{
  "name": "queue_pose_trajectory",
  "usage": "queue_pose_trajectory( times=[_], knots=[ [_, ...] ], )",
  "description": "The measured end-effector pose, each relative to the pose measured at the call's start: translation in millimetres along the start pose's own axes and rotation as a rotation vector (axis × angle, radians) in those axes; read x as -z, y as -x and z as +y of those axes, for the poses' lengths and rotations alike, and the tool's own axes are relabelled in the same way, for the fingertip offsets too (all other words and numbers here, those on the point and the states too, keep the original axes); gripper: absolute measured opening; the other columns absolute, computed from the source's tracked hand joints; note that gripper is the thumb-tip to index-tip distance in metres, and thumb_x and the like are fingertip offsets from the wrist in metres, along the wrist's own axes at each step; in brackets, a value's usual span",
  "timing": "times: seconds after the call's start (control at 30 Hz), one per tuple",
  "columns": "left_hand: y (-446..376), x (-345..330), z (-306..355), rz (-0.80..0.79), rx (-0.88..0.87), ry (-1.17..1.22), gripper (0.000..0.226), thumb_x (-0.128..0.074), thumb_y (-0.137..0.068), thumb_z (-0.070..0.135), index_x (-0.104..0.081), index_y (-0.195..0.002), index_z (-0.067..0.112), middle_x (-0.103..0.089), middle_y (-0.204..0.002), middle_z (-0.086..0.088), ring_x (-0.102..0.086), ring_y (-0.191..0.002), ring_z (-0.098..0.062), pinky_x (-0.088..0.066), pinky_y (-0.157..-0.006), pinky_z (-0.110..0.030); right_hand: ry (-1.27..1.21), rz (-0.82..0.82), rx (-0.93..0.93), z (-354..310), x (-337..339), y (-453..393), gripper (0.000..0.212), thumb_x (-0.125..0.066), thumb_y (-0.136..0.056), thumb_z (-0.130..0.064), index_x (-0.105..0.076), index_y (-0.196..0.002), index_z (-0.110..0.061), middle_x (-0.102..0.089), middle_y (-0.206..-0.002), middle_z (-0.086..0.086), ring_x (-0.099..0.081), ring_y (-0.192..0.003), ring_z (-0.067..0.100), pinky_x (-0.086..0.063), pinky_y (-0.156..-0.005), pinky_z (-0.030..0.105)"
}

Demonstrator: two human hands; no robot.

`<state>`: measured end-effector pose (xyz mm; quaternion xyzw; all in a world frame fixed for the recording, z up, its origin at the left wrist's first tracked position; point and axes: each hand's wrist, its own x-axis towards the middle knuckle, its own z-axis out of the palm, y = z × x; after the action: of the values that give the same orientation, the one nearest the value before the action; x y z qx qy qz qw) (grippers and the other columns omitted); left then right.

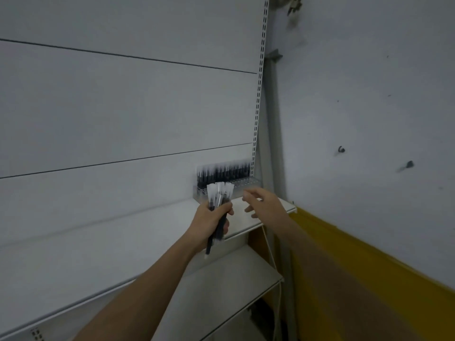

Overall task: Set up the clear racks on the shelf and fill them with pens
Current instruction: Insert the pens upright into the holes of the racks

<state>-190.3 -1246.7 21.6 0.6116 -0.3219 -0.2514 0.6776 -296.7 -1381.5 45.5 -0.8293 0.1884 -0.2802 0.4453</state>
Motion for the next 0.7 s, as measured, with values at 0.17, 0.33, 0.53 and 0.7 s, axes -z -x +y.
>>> queue_pose_trajectory(
  times=[0.17,0.33,0.53,0.7],
  knots=[
    [-41.1,-4.5,-10.1,-0.023,-0.044,-0.028,0.021,-0.059,-0.098,0.018,-0.062,-0.087,0.001,-0.058,-0.053,-0.003,-0.049,-0.043,-0.020,-0.041,-0.044,-0.028,-0.300,-0.045,-0.076,20.1,-19.8,-53.1,0.022,-0.063,-0.097,-0.023,-0.068,-0.111,-0.006,-0.073,-0.095,0.012,-0.069,-0.072,0.019,-0.059,-0.075,0.037],
    [-95.2,12.8,-37.2,0.014,-0.038,0.002,0.019,-0.058,-0.099,0.018,-0.063,-0.105,0.001,-0.073,-0.082,-0.010,-0.053,-0.047,-0.022,-0.045,-0.045,-0.029,-0.393,0.029,-0.157,40.8,-24.3,-112.3,0.013,-0.058,-0.099,-0.015,-0.066,-0.101,-0.006,-0.070,-0.085,0.009,-0.068,-0.071,0.018,-0.059,-0.066,0.030],
    [-149.5,22.1,-61.0,0.199,-0.087,-0.073,0.031,-0.059,-0.098,0.025,-0.059,-0.109,-0.004,-0.068,-0.061,0.004,-0.054,-0.045,-0.015,-0.044,-0.043,-0.025,-0.458,-0.006,-0.136,56.1,-25.6,-179.5,0.009,-0.065,-0.093,-0.005,-0.064,-0.102,-0.004,-0.075,-0.090,0.009,-0.071,-0.075,0.020,-0.061,-0.070,0.031],
    [-168.3,29.4,-74.5,0.505,-0.205,-0.065,0.013,-0.062,-0.096,0.019,-0.053,-0.098,0.010,-0.066,-0.071,-0.001,-0.058,-0.054,-0.015,-0.047,-0.045,-0.028,-0.465,0.139,0.027,55.1,-21.0,-237.2,0.012,-0.068,-0.092,-0.009,-0.060,-0.101,-0.010,-0.073,-0.088,0.007,-0.072,-0.072,0.016,-0.061,-0.067,0.027]
  ],
)
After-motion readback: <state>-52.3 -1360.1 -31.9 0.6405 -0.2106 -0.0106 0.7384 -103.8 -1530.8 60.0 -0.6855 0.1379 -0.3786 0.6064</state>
